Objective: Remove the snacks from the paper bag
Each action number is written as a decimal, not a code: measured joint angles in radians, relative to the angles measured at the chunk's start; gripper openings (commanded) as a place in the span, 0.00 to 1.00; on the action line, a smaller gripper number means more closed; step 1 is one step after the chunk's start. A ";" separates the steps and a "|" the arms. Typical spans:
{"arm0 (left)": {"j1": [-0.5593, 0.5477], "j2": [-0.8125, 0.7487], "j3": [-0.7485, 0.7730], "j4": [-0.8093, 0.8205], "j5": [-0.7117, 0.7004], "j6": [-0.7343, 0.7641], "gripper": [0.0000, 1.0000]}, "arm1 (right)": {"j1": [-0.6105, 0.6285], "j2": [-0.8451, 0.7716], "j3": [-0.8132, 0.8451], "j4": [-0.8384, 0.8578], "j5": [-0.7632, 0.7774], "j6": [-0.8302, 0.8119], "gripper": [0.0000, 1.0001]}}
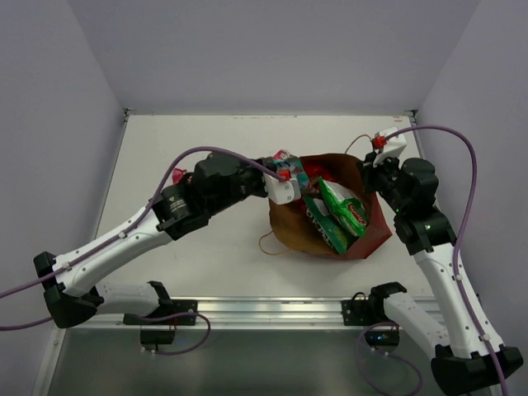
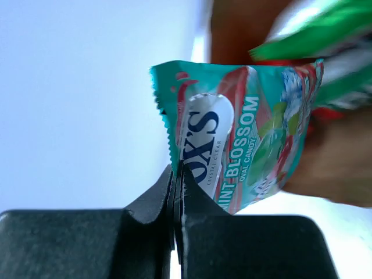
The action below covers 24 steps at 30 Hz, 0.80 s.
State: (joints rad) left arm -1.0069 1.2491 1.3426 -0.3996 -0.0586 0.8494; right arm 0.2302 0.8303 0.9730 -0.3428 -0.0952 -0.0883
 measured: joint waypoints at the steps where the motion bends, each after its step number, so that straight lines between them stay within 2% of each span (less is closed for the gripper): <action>1: 0.013 -0.014 0.000 0.025 -0.048 -0.019 0.00 | 0.000 0.000 0.000 0.000 0.003 0.000 0.02; 5: 0.143 -0.048 0.003 0.123 -0.203 -0.100 0.00 | 0.000 0.000 0.000 0.000 0.007 0.000 0.01; 10: 0.350 -0.010 0.001 0.192 -0.274 -0.179 0.00 | 0.000 0.000 0.000 0.000 0.008 0.001 0.01; 15: 0.500 0.185 0.001 0.302 -0.316 -0.220 0.00 | 0.000 0.000 0.000 0.000 0.007 0.002 0.01; 20: 0.596 0.479 0.004 0.432 -0.385 -0.237 0.00 | 0.000 0.000 0.000 0.000 0.006 0.004 0.01; 23: 0.628 0.610 0.004 0.491 -0.422 -0.246 0.23 | 0.000 0.000 0.000 0.000 0.005 0.006 0.01; 24: 0.636 0.644 0.006 0.504 -0.433 -0.255 0.36 | 0.000 0.000 0.000 0.000 0.005 0.006 0.01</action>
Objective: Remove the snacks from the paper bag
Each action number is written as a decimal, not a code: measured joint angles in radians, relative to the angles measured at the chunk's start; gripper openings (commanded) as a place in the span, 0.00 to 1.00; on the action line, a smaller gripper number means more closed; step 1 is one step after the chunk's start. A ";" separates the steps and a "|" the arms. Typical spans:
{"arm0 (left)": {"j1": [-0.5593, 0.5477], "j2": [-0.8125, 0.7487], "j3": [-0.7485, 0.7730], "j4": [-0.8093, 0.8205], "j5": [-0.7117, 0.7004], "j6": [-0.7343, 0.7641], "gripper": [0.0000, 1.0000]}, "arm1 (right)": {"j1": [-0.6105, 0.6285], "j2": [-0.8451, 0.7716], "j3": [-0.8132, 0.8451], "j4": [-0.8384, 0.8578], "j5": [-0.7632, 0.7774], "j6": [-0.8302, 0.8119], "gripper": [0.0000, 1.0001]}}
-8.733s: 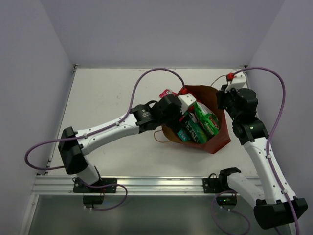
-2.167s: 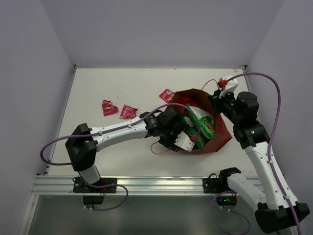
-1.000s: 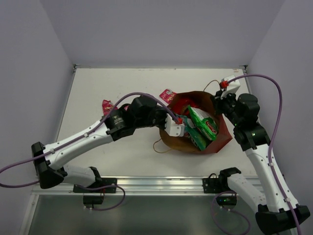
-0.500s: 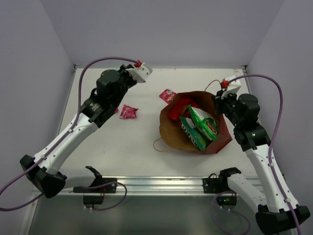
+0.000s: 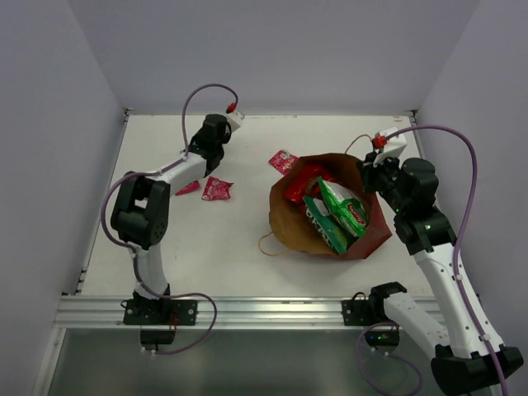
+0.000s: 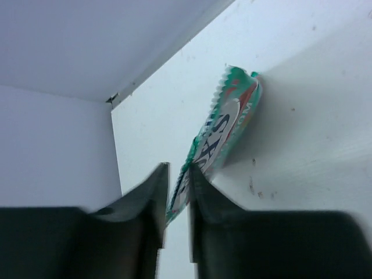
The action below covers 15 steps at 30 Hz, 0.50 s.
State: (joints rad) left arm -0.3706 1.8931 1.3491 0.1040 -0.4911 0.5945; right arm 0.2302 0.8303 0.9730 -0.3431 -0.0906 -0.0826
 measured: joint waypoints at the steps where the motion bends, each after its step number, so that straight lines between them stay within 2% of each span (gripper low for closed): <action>1: 0.006 0.025 0.005 0.004 -0.006 -0.008 0.63 | 0.000 0.000 0.000 0.000 0.000 0.000 0.02; 3: 0.011 0.050 0.026 -0.009 -0.012 -0.047 0.85 | 0.000 0.000 0.000 0.000 0.000 0.000 0.02; 4: 0.009 0.050 0.034 -0.016 -0.010 -0.069 0.92 | 0.000 0.000 0.000 0.000 0.000 0.000 0.02; 7: -0.017 -0.019 0.027 -0.026 0.011 -0.158 0.93 | 0.000 0.000 0.000 0.000 0.000 0.000 0.02; 10: -0.080 -0.190 -0.033 -0.052 0.052 -0.257 0.98 | 0.000 0.000 0.000 0.000 0.000 0.000 0.02; 15: -0.294 -0.524 -0.111 -0.111 0.154 -0.433 1.00 | 0.000 0.000 0.000 0.000 0.000 0.000 0.02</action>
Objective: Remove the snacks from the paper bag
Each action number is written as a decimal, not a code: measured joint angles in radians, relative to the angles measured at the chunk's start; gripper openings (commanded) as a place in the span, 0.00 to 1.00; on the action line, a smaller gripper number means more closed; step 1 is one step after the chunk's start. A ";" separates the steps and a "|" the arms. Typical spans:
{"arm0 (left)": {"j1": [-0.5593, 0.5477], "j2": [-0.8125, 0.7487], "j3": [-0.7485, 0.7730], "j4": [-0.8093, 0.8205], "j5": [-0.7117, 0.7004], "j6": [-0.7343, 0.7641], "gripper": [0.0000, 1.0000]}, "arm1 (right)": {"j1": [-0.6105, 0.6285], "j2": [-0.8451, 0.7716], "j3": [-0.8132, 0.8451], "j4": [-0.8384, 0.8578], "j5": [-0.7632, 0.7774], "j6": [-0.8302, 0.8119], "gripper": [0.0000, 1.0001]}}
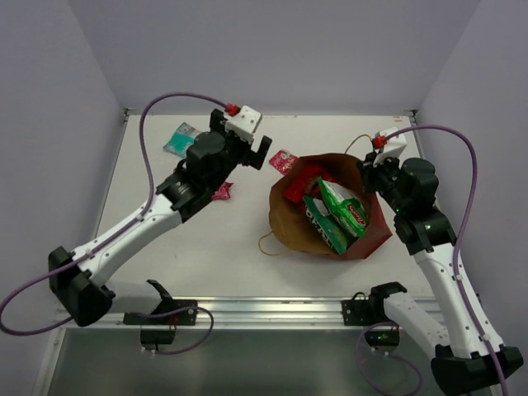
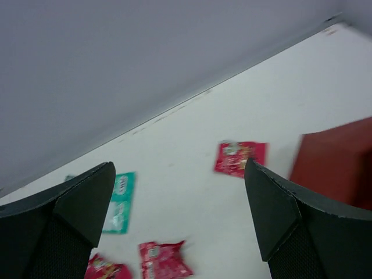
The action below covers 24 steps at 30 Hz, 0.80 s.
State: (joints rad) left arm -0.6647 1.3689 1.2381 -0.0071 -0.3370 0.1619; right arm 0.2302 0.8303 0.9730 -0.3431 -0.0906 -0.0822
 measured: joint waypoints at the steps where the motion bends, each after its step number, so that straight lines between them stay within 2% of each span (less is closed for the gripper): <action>1: -0.050 -0.053 -0.010 -0.003 0.037 -0.035 1.00 | 0.000 0.000 0.000 0.000 0.000 0.000 0.02; 3: -0.134 -0.124 -0.021 -0.008 0.100 -0.107 1.00 | 0.000 0.000 0.000 0.000 0.000 0.000 0.02; 6: -0.233 -0.136 -0.023 -0.016 0.154 -0.217 0.99 | 0.000 0.000 0.000 -0.001 0.000 0.000 0.03; 12: -0.380 0.028 -0.023 -0.047 0.149 -0.467 1.00 | 0.000 0.002 0.000 -0.001 0.002 0.005 0.03; 17: -0.413 0.130 -0.006 -0.064 0.121 -0.678 0.99 | 0.000 0.007 0.000 -0.001 0.003 0.011 0.03; 24: -0.430 0.185 0.088 0.009 0.093 -0.802 1.00 | 0.000 0.007 0.000 0.000 0.003 0.014 0.03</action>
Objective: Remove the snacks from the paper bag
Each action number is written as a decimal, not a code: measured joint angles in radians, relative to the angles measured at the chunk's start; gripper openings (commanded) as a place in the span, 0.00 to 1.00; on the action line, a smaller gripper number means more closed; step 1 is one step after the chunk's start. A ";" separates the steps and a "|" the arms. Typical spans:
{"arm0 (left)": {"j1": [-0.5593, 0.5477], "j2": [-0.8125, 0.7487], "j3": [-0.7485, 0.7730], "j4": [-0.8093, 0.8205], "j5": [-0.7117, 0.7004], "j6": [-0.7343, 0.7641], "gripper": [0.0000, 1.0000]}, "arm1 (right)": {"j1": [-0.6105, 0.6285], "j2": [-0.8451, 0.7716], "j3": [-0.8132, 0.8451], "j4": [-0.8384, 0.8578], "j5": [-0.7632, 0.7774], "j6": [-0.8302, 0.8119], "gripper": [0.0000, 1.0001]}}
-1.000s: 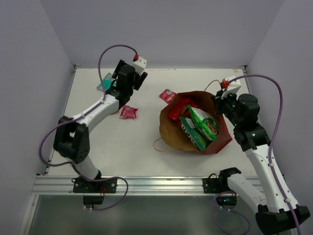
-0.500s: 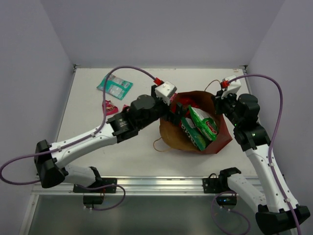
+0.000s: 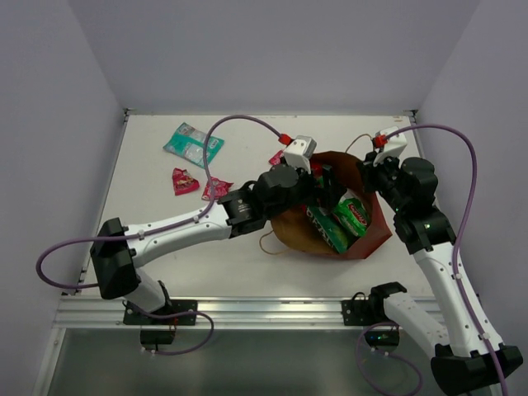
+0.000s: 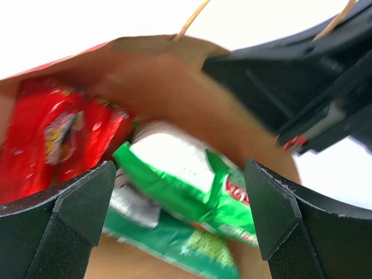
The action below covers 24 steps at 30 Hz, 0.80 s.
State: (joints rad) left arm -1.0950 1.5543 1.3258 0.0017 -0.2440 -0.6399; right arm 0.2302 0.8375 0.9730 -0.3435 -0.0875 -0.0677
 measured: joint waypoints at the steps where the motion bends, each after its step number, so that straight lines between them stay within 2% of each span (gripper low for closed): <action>1: -0.001 0.010 0.011 0.011 0.000 -0.012 1.00 | 0.000 0.000 0.000 0.000 0.000 0.000 0.03; 4: -0.001 0.045 0.027 0.034 0.000 -0.043 0.99 | 0.000 0.000 0.000 0.000 0.000 0.001 0.03; 6: -0.001 0.072 0.031 0.034 0.000 -0.059 0.95 | 0.000 0.000 0.000 0.000 0.000 0.002 0.03; 10: -0.001 0.135 0.032 0.027 0.001 -0.084 0.79 | 0.000 -0.001 0.000 0.000 0.000 0.004 0.03; 13: -0.001 0.159 0.032 0.023 0.000 -0.091 0.49 | 0.000 -0.002 0.000 0.000 0.000 0.005 0.03; 14: -0.001 0.163 0.034 0.021 0.001 -0.093 0.21 | 0.000 -0.003 0.000 0.000 0.000 0.005 0.03; 15: -0.001 0.165 0.039 0.016 0.002 -0.098 0.09 | 0.000 -0.003 0.000 0.000 0.000 0.005 0.02; 16: -0.001 0.166 0.045 0.016 0.001 -0.093 0.00 | 0.000 -0.003 0.000 0.002 0.000 0.006 0.02; 24: -0.013 0.129 0.154 -0.101 -0.002 0.026 0.00 | 0.007 -0.010 -0.004 0.013 0.021 0.010 0.01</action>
State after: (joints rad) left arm -1.1080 1.6833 1.4799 -0.0994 -0.2459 -0.6136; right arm 0.2375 0.8280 0.9688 -0.3302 -0.0669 -0.0578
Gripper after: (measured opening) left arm 0.039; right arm 0.021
